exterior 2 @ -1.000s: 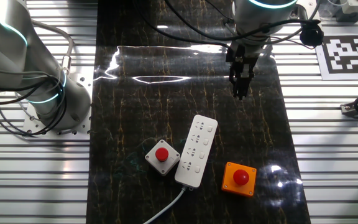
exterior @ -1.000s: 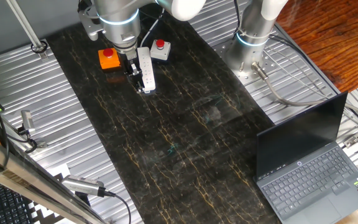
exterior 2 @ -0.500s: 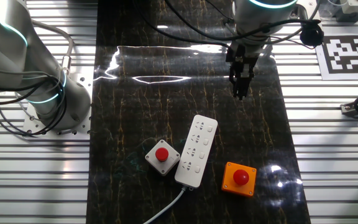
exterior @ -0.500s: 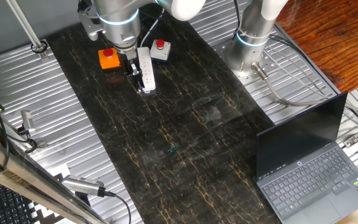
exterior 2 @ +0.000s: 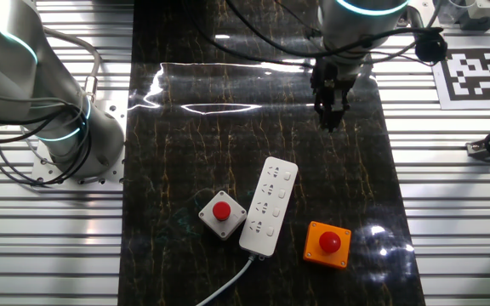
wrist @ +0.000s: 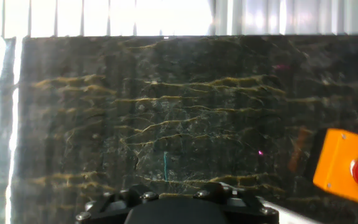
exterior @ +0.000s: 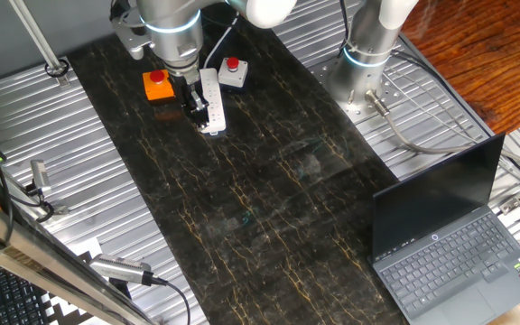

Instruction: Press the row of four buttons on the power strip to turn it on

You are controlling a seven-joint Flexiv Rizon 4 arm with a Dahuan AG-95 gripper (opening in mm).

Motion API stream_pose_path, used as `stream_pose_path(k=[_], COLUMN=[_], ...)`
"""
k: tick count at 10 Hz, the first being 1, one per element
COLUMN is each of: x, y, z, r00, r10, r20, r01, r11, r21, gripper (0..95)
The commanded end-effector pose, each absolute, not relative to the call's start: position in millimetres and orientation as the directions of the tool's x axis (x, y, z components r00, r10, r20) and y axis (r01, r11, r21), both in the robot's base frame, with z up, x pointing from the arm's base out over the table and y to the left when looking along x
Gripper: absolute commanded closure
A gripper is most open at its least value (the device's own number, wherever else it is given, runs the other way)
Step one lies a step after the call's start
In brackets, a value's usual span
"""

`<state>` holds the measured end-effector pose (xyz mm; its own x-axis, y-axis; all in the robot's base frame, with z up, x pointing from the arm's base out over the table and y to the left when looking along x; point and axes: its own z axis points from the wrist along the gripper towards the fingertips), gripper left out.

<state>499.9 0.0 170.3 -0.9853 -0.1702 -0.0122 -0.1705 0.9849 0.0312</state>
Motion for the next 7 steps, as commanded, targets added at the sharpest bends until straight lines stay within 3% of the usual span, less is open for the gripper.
stream_pose_path(k=[1, 7], x=[500.0, 500.3], y=[0.0, -0.3], z=[170.0, 168.7], r00=[-0.959, -0.948], r10=[-0.284, -0.317], r20=[-0.021, -0.012], r01=[-0.285, -0.317], r11=[0.957, 0.947], r21=[0.05, 0.057], gripper=[95.0, 95.0])
